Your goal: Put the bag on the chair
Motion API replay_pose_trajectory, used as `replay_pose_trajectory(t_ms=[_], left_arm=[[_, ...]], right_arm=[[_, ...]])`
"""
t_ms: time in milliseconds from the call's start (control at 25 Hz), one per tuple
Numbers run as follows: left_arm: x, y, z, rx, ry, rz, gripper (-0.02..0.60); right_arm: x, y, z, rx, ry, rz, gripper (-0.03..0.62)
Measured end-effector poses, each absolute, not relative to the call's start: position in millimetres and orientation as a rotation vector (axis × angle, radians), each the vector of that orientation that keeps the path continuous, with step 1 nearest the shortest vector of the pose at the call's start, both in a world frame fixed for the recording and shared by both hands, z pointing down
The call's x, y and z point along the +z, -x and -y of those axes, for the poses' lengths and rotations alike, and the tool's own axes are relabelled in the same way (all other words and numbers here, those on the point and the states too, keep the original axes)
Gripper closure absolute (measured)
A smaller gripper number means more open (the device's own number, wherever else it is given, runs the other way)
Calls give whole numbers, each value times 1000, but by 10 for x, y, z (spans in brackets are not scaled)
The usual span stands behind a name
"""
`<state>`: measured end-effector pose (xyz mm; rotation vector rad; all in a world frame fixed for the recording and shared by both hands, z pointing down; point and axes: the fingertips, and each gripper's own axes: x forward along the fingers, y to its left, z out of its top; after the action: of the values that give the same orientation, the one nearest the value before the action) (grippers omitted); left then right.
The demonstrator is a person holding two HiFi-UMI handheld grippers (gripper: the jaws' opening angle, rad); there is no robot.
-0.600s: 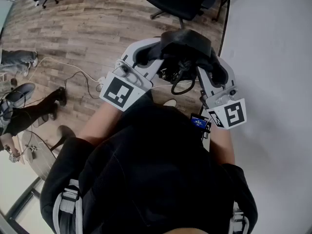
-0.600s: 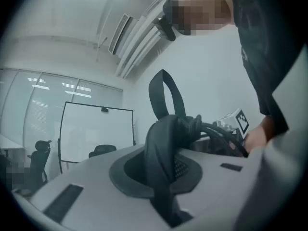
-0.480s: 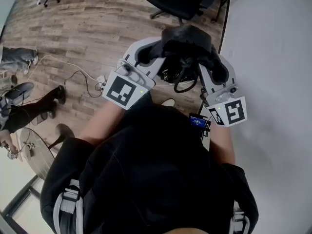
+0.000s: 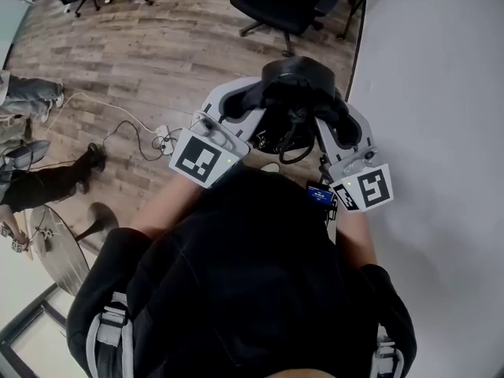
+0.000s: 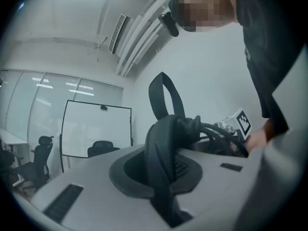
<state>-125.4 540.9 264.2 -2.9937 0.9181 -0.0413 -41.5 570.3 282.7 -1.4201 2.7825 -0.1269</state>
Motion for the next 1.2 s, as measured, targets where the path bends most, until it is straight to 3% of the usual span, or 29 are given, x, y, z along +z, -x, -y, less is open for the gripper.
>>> replay_pose_trajectory(t_ms=[600, 1000, 1200], left_arm=[[2463, 1453, -5885, 41, 2947, -961, 543], [2647, 1312, -5160, 70, 2966, -941, 543], [2596, 1562, -4367, 61, 3005, -919, 543]], right_arm=[[2656, 621, -6117, -35, 1351, -2801, 485], [2852, 494, -5413, -112, 1390, -2781, 485], [2773, 746, -4656, -128, 1414, -2802, 485]])
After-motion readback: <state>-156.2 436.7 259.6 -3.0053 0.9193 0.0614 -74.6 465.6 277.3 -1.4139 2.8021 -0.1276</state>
